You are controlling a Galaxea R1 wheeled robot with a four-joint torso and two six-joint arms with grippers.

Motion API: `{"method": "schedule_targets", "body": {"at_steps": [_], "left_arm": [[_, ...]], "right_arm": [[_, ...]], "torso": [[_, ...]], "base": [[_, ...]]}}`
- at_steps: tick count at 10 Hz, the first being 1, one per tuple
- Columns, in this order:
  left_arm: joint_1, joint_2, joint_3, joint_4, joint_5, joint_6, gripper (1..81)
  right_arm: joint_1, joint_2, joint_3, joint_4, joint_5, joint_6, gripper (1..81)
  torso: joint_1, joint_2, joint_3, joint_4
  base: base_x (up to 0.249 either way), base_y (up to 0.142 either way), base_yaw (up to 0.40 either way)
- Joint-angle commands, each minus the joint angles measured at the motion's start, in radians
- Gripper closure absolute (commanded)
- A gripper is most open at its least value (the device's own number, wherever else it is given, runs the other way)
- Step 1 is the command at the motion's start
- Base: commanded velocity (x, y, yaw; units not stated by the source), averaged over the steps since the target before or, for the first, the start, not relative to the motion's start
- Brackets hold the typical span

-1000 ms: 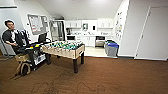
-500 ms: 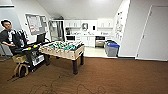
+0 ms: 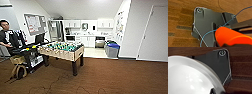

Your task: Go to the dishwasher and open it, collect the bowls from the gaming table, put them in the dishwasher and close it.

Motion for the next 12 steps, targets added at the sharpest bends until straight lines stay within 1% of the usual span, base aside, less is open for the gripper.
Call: {"method": "schedule_targets", "body": {"at_steps": [1, 2, 8, 12], "left_arm": [[-0.008, -0.066, 0.079, 0.017, 0.006, 0.002, 81.1], [-0.008, -0.076, 0.101, 0.017, 0.006, 0.002, 81.1], [-0.006, -0.068, 0.095, 0.018, 0.007, 0.002, 81.1], [-0.005, -0.072, 0.095, 0.018, 0.007, 0.002, 81.1]], "right_arm": [[0.036, -0.019, 0.009, -0.013, -0.027, -0.002, 81.1], [0.037, -0.019, 0.012, -0.013, -0.026, -0.002, 81.1], [0.042, -0.027, 0.005, -0.011, -0.028, -0.002, 81.1], [0.045, -0.031, -0.052, 0.001, -0.028, -0.002, 81.1]], "torso": [[0.0, 0.0, 0.0, 0.0], [0.0, 0.0, 0.0, 0.0], [0.0, 0.0, 0.0, 0.0], [0.0, 0.0, 0.0, 0.0]], "base": [[0.114, 0.0, 0.0], [0.102, 0.0, 0.0], [0.088, 0.0, 0.0], [0.086, 0.0, 0.0]]}}
